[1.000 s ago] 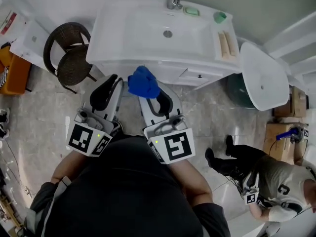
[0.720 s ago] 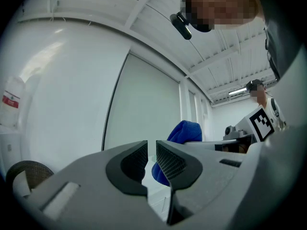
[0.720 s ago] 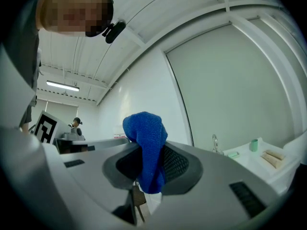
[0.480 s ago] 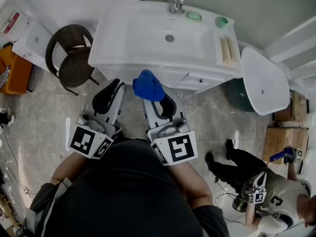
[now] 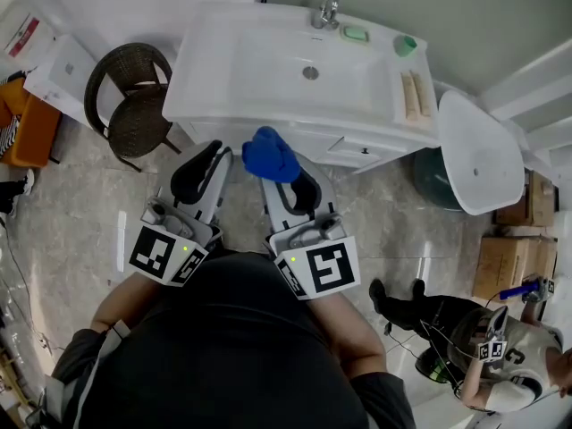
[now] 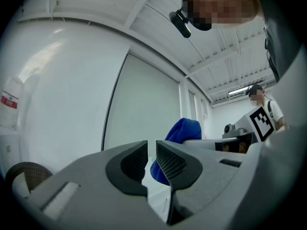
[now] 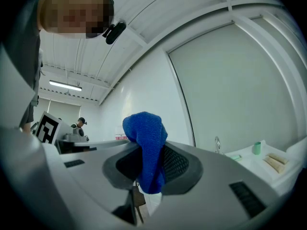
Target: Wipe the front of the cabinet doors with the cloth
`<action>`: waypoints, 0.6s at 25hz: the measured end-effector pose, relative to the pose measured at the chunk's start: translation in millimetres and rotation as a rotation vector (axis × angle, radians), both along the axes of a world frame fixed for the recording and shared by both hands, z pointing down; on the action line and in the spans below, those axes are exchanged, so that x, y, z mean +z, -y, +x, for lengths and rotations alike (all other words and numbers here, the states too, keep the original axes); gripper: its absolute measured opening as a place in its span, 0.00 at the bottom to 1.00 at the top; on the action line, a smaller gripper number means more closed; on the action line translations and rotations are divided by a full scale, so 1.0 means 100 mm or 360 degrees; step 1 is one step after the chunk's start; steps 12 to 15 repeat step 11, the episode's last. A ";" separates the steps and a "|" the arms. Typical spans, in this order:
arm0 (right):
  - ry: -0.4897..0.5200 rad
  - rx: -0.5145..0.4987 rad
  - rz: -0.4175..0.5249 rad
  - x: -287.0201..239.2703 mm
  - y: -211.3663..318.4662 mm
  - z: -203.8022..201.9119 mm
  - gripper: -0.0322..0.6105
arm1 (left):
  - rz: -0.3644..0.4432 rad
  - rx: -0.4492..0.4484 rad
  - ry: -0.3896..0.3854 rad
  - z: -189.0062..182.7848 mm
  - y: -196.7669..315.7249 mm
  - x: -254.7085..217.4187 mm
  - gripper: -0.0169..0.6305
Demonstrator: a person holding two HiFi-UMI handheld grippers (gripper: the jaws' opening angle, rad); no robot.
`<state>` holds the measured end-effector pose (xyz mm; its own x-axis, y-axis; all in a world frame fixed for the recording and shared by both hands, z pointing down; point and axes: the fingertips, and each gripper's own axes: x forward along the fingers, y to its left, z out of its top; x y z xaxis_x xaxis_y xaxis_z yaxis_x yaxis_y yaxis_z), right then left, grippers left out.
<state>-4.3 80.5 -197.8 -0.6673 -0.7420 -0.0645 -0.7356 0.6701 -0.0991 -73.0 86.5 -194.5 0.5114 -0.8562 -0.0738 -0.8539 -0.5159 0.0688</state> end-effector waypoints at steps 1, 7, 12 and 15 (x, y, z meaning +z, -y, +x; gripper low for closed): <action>0.0002 0.0001 0.0000 0.00 0.01 0.00 0.18 | -0.0001 -0.0001 0.0000 0.00 0.01 0.00 0.11; 0.0012 0.0010 0.0001 0.00 0.05 0.01 0.18 | -0.0018 -0.0004 -0.0002 -0.01 0.07 0.04 0.11; 0.0020 0.0008 -0.0016 0.02 0.05 0.01 0.18 | -0.0022 -0.0015 -0.0006 -0.03 0.08 0.05 0.11; 0.0020 0.0008 -0.0016 0.02 0.05 0.01 0.18 | -0.0022 -0.0015 -0.0006 -0.03 0.08 0.05 0.11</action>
